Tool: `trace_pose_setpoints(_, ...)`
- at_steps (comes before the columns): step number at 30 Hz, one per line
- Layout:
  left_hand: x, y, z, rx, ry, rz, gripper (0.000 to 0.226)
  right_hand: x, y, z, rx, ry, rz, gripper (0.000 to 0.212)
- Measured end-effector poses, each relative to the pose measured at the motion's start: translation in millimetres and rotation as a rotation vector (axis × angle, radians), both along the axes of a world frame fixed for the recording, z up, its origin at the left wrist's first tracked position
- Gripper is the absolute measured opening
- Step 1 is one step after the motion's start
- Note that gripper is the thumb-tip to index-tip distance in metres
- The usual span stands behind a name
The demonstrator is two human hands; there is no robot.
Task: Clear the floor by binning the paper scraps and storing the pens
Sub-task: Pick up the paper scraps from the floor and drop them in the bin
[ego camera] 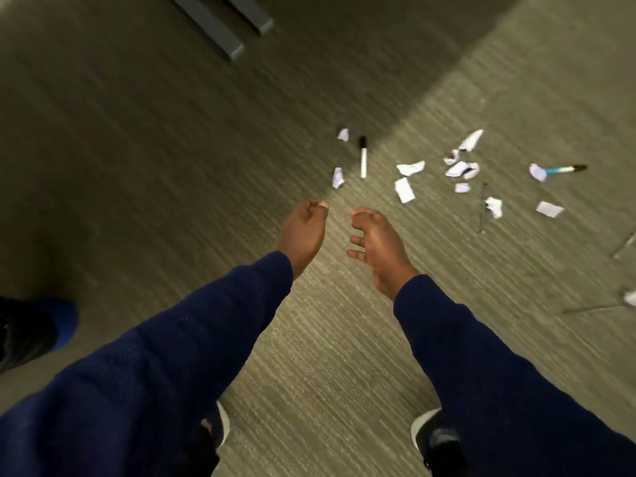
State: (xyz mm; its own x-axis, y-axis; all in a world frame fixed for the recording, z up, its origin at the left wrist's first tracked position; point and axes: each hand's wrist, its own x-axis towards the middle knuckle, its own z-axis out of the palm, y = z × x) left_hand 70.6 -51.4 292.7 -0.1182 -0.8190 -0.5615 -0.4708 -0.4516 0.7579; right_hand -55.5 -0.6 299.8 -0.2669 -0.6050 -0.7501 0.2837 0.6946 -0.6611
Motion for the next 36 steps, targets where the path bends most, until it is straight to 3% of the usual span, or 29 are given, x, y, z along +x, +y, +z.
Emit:
trace_pose_setpoints(6,-163.7,45.3,4.1,-0.038,-0.058,-0.321,0.038,-150.3,74.3,1.1,0.015,0.041,-0.206,0.042)
trace_pose_setpoints(20,-453.5,183.1,-19.2,-0.152,-0.265,-0.989,0.042,-425.6,264.0,-17.9,0.089,0.117,-0.503,0.047)
trace_pose_setpoints(28,-545.0,204.1,-81.7,-0.236,-0.328,-1.281,0.047,-506.0,338.6,-74.4,0.239,0.22,-0.524,0.047)
trace_pose_setpoints(36,-604.1,145.8,-214.1,-0.423,-0.531,-1.507,0.054,-583.4,341.1,-196.0,0.436,0.609,-0.231,0.048)
